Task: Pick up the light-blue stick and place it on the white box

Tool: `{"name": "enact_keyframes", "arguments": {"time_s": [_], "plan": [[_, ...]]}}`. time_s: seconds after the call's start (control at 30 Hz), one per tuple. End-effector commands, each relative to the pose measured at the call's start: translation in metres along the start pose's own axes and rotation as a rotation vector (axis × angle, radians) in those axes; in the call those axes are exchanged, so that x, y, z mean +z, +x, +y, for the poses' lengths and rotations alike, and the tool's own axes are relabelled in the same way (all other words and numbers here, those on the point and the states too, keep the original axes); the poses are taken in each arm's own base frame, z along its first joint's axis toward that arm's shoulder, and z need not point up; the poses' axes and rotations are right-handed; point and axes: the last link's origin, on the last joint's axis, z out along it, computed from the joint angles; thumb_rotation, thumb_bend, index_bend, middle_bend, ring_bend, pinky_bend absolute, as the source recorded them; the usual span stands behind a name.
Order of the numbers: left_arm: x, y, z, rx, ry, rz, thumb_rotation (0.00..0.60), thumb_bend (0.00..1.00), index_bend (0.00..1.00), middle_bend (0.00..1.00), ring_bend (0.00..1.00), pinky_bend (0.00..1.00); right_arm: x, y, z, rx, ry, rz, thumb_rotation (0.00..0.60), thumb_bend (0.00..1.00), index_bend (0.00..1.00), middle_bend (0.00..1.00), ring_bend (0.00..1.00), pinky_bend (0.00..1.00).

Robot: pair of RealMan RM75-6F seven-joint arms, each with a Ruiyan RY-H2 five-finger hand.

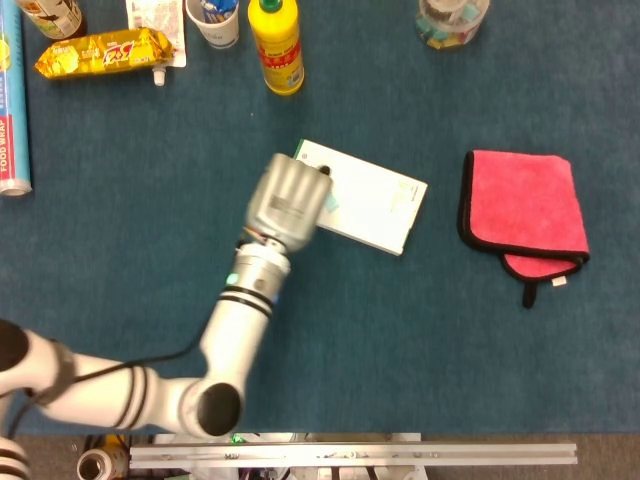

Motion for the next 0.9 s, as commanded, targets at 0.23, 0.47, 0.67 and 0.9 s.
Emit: {"name": "enact_keyframes", "arguments": {"time_s": [0.23, 0.47, 0.67, 0.9], "plan": [[-0.035, 0.005, -0.075, -0.183, 0.078, 0.097, 0.600, 0.49, 0.41, 0.83, 0.90, 0.98, 0.034, -0.001, -0.053, 0.011, 0.212, -0.081, 0.600, 0.23, 0.32, 0.45, 0.38, 0.46], [-0.064, -0.004, -0.113, -0.266, 0.093, 0.143, 0.600, 0.49, 0.40, 0.71, 0.76, 0.86, 0.055, -0.009, -0.100, 0.003, 0.378, -0.160, 0.600, 0.23, 0.32, 0.49, 0.45, 0.53], [-0.081, -0.014, -0.143, -0.347, 0.127, 0.220, 0.600, 0.48, 0.35, 0.58, 0.61, 0.84, 0.069, -0.018, -0.134, -0.019, 0.483, -0.230, 0.600, 0.32, 0.32, 0.61, 0.58, 0.67], [-0.085, -0.030, -0.178, -0.407, 0.170, 0.287, 0.600, 0.48, 0.35, 0.54, 0.56, 0.79, 0.083, -0.029, -0.169, -0.045, 0.573, -0.288, 0.600, 0.54, 0.32, 0.85, 0.85, 0.88]]}}
